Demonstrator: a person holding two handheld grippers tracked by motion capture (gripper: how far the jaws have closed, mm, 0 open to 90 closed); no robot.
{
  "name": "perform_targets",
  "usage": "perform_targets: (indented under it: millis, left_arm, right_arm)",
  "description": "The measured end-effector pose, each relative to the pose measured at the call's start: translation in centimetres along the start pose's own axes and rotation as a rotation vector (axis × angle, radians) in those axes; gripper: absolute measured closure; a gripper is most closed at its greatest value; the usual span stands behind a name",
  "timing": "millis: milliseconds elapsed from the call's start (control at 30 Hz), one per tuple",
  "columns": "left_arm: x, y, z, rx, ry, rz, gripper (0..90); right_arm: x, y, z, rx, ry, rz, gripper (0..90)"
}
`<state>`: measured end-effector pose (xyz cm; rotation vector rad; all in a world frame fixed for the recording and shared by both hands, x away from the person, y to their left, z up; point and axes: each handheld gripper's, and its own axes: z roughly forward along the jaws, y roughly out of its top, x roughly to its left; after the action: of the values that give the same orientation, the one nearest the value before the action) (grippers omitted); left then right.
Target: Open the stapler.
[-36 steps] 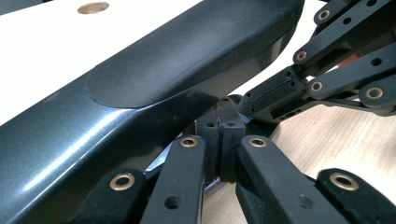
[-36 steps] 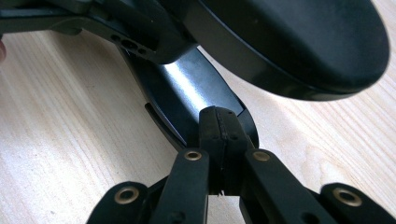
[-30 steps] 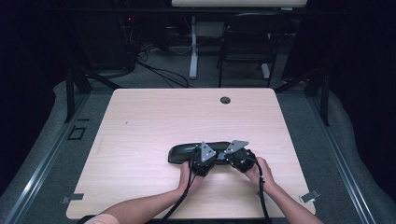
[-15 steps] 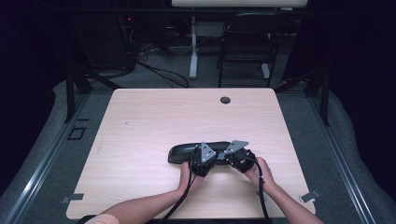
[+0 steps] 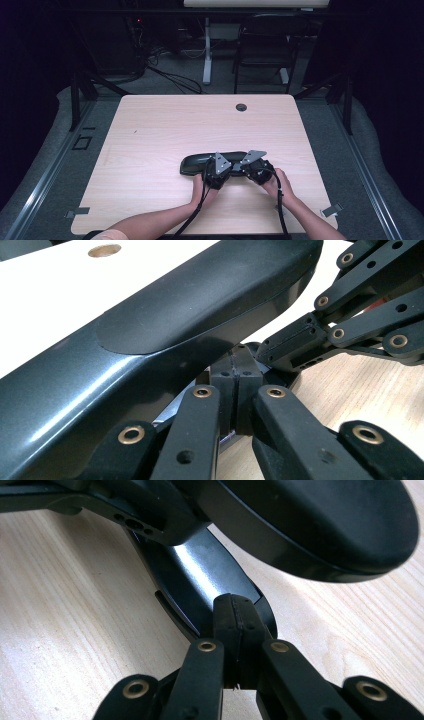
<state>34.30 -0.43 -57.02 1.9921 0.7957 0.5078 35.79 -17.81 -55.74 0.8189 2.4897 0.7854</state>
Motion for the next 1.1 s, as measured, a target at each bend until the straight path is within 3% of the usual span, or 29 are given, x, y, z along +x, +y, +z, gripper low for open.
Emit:
perform_targets:
  millis: [567,1100]
  left_arm:
    - [-0.16,-0.02,-0.19,-0.004,0.011,0.005,90.0]
    - [-0.14,-0.15,-0.33,-0.016,0.026,0.008,90.0]
  right_arm:
    - [-0.02,-0.01,-0.05,0.006,-0.008,-0.013,90.0]
    - [-0.15,-0.17,0.02,-0.012,0.002,0.012,90.0]
